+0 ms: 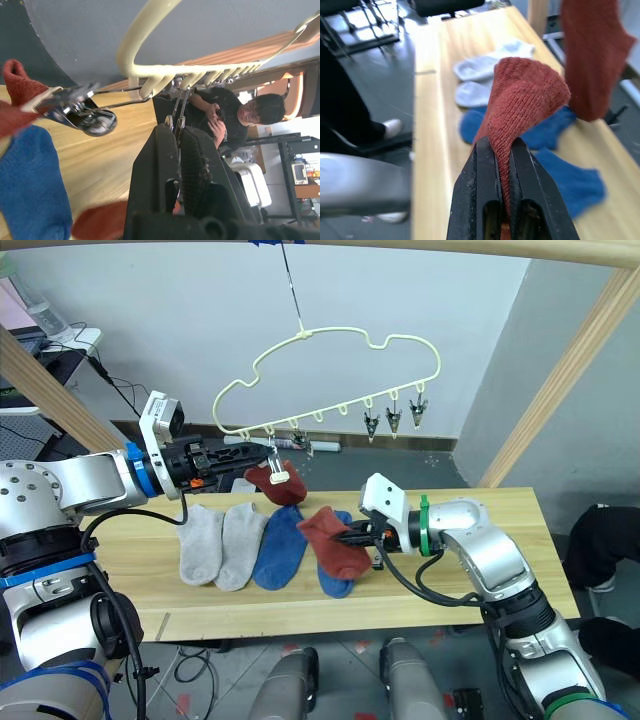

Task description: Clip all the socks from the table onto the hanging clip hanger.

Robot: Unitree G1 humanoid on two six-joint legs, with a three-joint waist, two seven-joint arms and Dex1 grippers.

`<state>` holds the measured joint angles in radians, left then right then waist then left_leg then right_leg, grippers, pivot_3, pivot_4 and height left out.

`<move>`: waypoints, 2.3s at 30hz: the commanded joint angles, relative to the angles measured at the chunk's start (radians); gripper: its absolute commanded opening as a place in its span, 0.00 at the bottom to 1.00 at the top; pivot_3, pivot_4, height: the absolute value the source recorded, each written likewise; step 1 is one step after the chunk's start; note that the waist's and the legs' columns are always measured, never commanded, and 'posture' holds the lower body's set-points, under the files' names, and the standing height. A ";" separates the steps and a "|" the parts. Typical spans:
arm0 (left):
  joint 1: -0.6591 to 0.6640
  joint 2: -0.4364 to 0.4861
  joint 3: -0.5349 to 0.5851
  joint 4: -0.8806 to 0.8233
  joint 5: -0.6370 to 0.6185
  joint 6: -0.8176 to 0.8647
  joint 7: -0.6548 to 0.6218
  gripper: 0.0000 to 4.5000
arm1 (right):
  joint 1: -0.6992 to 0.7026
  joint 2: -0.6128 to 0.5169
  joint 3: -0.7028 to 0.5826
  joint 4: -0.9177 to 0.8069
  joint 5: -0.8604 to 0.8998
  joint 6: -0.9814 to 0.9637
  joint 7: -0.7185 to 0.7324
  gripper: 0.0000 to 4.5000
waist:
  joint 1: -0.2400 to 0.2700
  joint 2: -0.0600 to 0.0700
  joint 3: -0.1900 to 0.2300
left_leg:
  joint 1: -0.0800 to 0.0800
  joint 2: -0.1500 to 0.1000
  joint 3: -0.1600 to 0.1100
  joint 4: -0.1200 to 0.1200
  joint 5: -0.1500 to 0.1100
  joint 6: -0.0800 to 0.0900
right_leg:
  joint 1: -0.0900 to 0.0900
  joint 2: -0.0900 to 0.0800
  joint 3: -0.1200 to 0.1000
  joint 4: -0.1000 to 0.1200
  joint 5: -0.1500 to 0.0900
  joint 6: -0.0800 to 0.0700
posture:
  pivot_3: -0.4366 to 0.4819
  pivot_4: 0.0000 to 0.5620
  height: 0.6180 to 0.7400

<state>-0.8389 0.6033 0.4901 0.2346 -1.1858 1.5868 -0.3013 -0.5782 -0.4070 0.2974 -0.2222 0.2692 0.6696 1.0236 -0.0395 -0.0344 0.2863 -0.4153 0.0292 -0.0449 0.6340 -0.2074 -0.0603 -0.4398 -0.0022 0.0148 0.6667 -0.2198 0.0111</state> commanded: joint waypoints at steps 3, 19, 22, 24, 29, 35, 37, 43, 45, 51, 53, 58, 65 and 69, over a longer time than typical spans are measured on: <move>-0.008 -0.003 -0.005 0.006 -0.003 0.028 0.018 0.02 | -0.058 0.048 -0.001 -0.056 0.043 0.040 -0.049 0.01 | 0.004 0.000 0.000 | 0.000 0.000 -0.001 0.000 0.000 0.000 | 0.000 0.000 -0.001 0.000 0.000 0.000 | 0.51 0.46 1.00; -0.017 -0.028 -0.001 -0.006 0.018 0.028 0.013 0.02 | -0.131 0.105 0.023 0.059 0.013 -0.031 -0.104 0.01 | 0.007 0.000 0.000 | -0.002 0.000 0.000 0.000 0.000 0.000 | -0.001 0.000 0.000 -0.002 0.000 0.000 | 0.51 0.47 1.00; -0.022 -0.034 0.003 -0.001 0.023 0.028 0.017 0.02 | -0.139 0.106 0.031 0.081 0.005 -0.049 -0.105 0.01 | 0.007 0.000 0.000 | -0.002 0.000 0.000 0.000 0.000 0.000 | -0.001 0.000 -0.001 -0.002 0.000 0.000 | 0.51 0.47 1.00; -0.025 -0.034 0.003 -0.001 0.027 0.028 0.015 0.02 | -0.143 0.107 0.032 0.094 0.004 -0.057 -0.105 0.01 | 0.007 0.000 0.000 | -0.002 0.000 0.000 0.000 0.000 0.000 | -0.001 0.000 -0.001 -0.002 0.000 0.000 | 0.51 0.47 1.00; -0.025 -0.033 -0.004 -0.006 0.032 0.028 0.003 0.02 | -0.158 0.120 0.027 0.141 -0.003 -0.079 -0.118 0.01 | 0.007 0.000 0.000 | -0.002 0.000 0.000 0.000 0.000 0.000 | -0.001 0.000 0.000 -0.002 0.000 0.000 | 0.51 0.47 1.00; -0.026 -0.032 -0.007 -0.003 0.039 0.028 -0.003 0.02 | -0.176 0.127 0.018 0.163 -0.007 -0.089 -0.121 0.01 | 0.007 0.000 0.000 | -0.002 0.000 0.000 0.000 0.000 0.000 | -0.001 0.000 -0.001 -0.002 0.000 0.000 | 0.50 0.47 1.00; -0.029 -0.034 -0.007 0.001 0.044 0.028 -0.006 0.02 | -0.181 0.129 0.016 0.163 -0.007 -0.089 -0.125 0.01 | 0.007 0.000 0.000 | -0.002 0.000 0.000 0.000 0.000 0.000 | -0.001 0.000 0.000 -0.002 0.000 0.000 | 0.50 0.47 1.00; -0.034 -0.035 -0.015 0.002 0.062 0.024 -0.027 0.02 | -0.194 0.130 0.014 0.158 -0.002 -0.079 -0.127 0.01 | 0.007 0.000 0.000 | -0.002 0.000 0.000 0.000 0.000 0.000 | -0.001 0.000 -0.001 -0.002 0.000 0.000 | 0.49 0.47 1.00; -0.035 -0.038 -0.017 0.002 0.069 0.021 -0.034 0.02 | -0.201 0.133 0.012 0.170 -0.007 -0.074 -0.138 0.01 | 0.007 0.000 0.000 | -0.002 0.000 0.000 0.000 0.000 0.000 | -0.001 0.000 -0.001 -0.002 0.000 0.000 | 0.49 0.47 1.00; -0.031 -0.037 -0.031 -0.010 0.087 0.010 -0.065 0.02 | -0.217 0.145 0.004 0.199 -0.005 -0.066 -0.161 0.01 | 0.007 0.000 0.000 | -0.002 0.000 0.000 -0.001 0.000 0.000 | -0.001 0.000 -0.001 -0.002 0.000 0.000 | 0.49 0.47 1.00; -0.017 -0.031 -0.047 -0.039 0.096 -0.030 -0.094 0.02 | -0.222 0.148 0.001 0.205 -0.004 -0.064 -0.166 0.01 | 0.007 0.000 0.000 | -0.002 0.000 0.000 -0.001 0.000 0.000 | -0.001 0.000 -0.001 -0.002 0.000 0.000 | 0.48 0.46 1.00; 0.004 -0.020 -0.075 -0.077 0.116 -0.096 -0.156 0.09 | -0.218 0.144 0.000 0.206 -0.007 -0.063 -0.170 0.00 | 0.007 0.000 0.000 | -0.002 0.000 0.000 -0.001 0.000 0.000 | -0.001 0.000 -0.001 -0.002 0.000 0.000 | 0.48 0.46 1.00; 0.000 -0.015 -0.055 -0.068 0.110 -0.076 -0.173 0.53 | -0.219 0.153 -0.008 0.215 -0.007 -0.065 -0.190 0.00 | 0.007 0.000 0.000 | -0.002 0.000 0.000 -0.001 0.000 0.000 | -0.001 0.000 -0.001 -0.002 0.000 0.000 | 0.49 0.45 1.00; 0.006 -0.007 -0.047 -0.088 0.100 -0.063 -0.186 0.78 | -0.225 0.169 -0.014 0.227 -0.008 -0.058 -0.208 0.00 | 0.007 0.000 0.000 | -0.002 0.000 0.000 -0.001 0.000 0.000 | -0.001 0.000 -0.001 -0.002 0.000 0.000 | 0.49 0.44 1.00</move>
<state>-0.8328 0.5753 0.4197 0.1877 -1.0623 1.5201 -0.4704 -0.7772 -0.2500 0.3047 0.0144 0.2554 0.6173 0.8253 -0.0324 -0.0345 0.2863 -0.4174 0.0290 -0.0454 0.6333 -0.2073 -0.0604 -0.4408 -0.0024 0.0139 0.6648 -0.2197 0.0109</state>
